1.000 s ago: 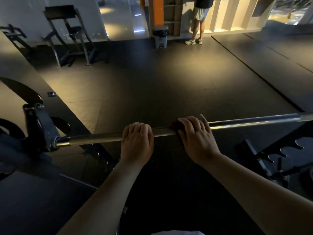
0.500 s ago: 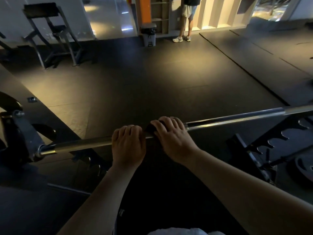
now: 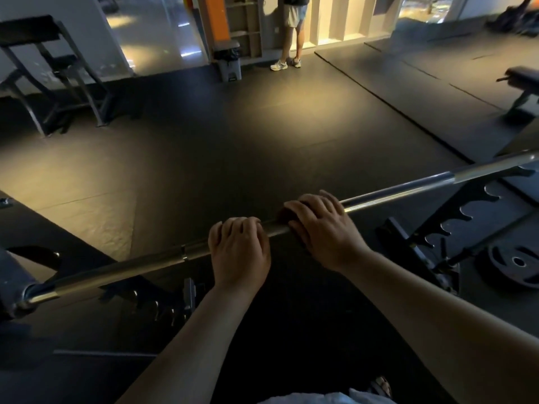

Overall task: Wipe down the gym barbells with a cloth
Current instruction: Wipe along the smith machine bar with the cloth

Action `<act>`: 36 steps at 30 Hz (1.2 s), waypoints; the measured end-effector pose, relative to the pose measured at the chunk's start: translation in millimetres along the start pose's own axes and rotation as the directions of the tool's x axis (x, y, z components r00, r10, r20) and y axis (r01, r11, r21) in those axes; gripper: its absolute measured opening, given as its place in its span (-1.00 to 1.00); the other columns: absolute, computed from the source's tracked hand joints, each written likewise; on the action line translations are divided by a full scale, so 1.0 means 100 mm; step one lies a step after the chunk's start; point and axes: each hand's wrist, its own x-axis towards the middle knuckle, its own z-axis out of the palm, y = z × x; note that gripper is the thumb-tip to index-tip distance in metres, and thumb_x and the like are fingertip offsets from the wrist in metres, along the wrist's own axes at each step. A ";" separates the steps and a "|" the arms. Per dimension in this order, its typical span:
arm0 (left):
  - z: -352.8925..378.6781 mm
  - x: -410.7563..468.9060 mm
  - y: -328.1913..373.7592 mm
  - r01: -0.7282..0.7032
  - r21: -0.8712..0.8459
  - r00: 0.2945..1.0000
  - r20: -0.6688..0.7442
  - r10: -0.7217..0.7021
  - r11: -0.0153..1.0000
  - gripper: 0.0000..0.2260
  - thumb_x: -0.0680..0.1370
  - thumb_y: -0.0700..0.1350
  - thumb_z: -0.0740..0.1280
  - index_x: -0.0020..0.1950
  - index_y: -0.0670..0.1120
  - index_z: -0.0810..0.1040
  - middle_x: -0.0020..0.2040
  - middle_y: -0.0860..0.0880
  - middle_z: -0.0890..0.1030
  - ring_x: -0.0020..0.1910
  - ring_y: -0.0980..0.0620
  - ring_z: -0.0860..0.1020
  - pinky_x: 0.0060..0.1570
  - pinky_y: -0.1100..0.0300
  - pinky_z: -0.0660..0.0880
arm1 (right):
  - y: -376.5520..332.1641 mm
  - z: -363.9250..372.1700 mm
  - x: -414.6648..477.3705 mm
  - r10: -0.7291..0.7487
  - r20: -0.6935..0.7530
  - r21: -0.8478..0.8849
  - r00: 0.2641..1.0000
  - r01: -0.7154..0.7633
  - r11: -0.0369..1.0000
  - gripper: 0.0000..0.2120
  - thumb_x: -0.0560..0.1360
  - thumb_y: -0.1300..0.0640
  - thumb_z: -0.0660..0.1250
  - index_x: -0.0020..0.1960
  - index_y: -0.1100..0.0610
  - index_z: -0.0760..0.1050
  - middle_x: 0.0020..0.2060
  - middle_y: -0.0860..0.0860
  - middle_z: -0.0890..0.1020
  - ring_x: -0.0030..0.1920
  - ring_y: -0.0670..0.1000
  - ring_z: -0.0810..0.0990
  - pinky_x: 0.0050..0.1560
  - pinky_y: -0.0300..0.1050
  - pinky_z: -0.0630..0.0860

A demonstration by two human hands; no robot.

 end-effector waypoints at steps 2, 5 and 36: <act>0.03 0.02 0.04 -0.017 0.001 1.000 0.006 0.017 1.000 -0.78 0.64 0.01 0.13 0.14 0.02 0.54 0.06 0.07 0.60 0.15 0.07 0.55 0.37 -0.03 0.35 | 0.29 -0.08 -0.04 0.156 -0.083 -0.005 0.984 -0.157 0.988 -0.62 0.70 -0.08 0.04 0.40 0.01 0.45 0.27 0.05 0.56 0.38 0.10 0.46 0.59 0.21 0.11; 0.06 0.06 0.10 -0.025 0.009 1.000 -0.005 0.025 1.000 -0.79 0.65 0.01 0.12 0.10 0.03 0.53 0.01 0.08 0.60 0.11 0.08 0.56 0.33 -0.01 0.36 | 0.33 -0.11 -0.07 0.470 -0.125 0.133 0.874 -0.454 0.881 -0.59 0.71 -0.08 -0.05 0.39 0.00 0.44 0.31 0.07 0.51 0.45 0.10 0.40 0.63 0.19 -0.14; 0.36 0.56 1.16 -0.127 0.068 0.974 0.199 0.111 0.990 -0.70 0.64 0.08 -0.03 -0.02 0.07 0.47 -0.22 0.10 0.55 -0.21 0.16 0.55 -0.06 0.11 0.51 | 1.65 -0.39 -0.29 0.582 -0.212 0.225 0.785 -0.540 0.811 -0.61 0.69 -0.11 0.04 0.35 0.03 0.48 0.30 0.08 0.50 0.43 0.15 0.37 0.59 0.27 0.07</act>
